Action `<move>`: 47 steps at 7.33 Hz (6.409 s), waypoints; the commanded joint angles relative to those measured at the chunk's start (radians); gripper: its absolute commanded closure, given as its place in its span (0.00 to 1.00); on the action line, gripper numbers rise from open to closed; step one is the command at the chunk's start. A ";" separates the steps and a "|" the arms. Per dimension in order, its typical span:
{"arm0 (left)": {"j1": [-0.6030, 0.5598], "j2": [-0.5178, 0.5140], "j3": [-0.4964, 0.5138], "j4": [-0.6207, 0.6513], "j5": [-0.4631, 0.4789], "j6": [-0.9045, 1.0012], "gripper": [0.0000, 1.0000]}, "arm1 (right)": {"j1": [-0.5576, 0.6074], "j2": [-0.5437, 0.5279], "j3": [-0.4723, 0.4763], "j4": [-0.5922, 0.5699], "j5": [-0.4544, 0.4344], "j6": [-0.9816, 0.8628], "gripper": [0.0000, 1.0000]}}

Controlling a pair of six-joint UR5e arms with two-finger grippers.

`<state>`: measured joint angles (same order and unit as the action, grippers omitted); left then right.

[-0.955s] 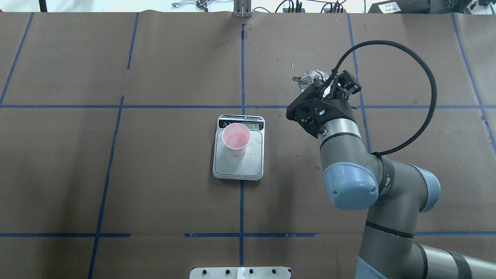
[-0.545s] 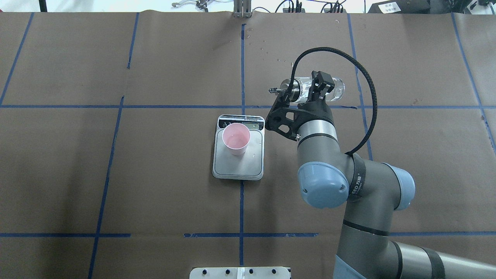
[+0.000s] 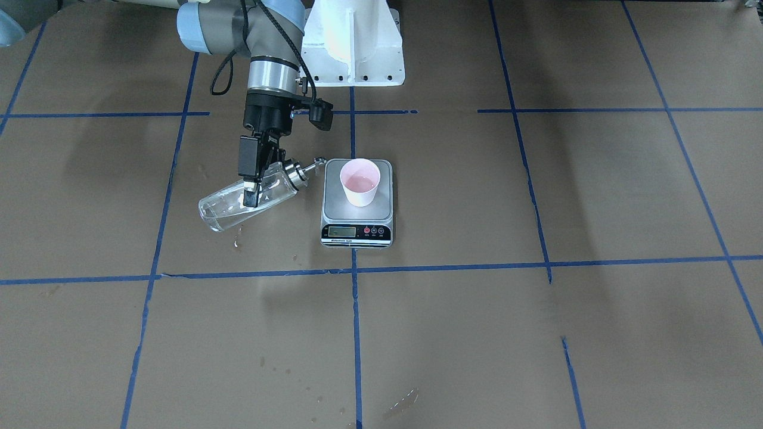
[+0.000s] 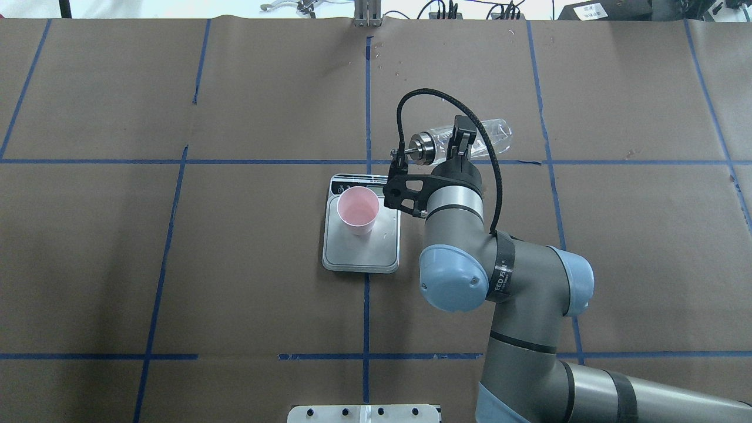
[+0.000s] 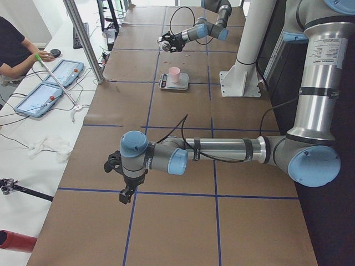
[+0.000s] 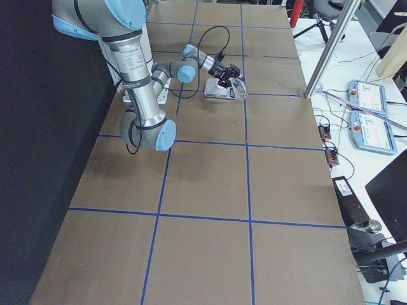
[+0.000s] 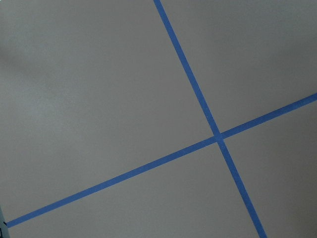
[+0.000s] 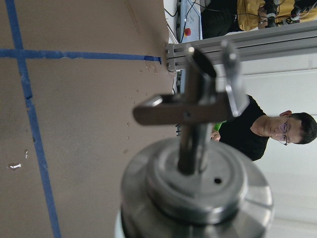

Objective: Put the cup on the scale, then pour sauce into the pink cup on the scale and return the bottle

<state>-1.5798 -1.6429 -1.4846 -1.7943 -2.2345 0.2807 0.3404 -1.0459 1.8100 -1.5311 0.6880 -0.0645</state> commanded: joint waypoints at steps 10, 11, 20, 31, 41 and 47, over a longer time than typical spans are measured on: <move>0.000 -0.005 0.004 0.003 0.003 0.006 0.00 | -0.107 0.044 -0.130 -0.037 -0.359 -0.165 1.00; 0.000 -0.005 0.004 0.003 0.003 0.006 0.00 | -0.106 0.044 -0.130 -0.037 -0.363 -0.205 1.00; 0.000 -0.005 0.006 0.003 0.001 0.008 0.00 | -0.104 0.049 -0.129 -0.035 -0.464 -0.610 1.00; 0.001 -0.006 0.014 0.003 0.000 0.002 0.00 | -0.096 0.041 -0.164 0.164 -0.315 -0.183 1.00; 0.000 -0.008 0.010 -0.007 0.000 -0.001 0.00 | -0.011 -0.366 0.207 0.587 0.080 0.329 1.00; -0.012 -0.020 0.009 -0.008 0.000 0.005 0.00 | 0.195 -0.580 0.126 1.043 0.570 0.439 1.00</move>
<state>-1.5856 -1.6617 -1.4745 -1.8021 -2.2350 0.2834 0.4983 -1.6203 1.9441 -0.5109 1.1437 0.3582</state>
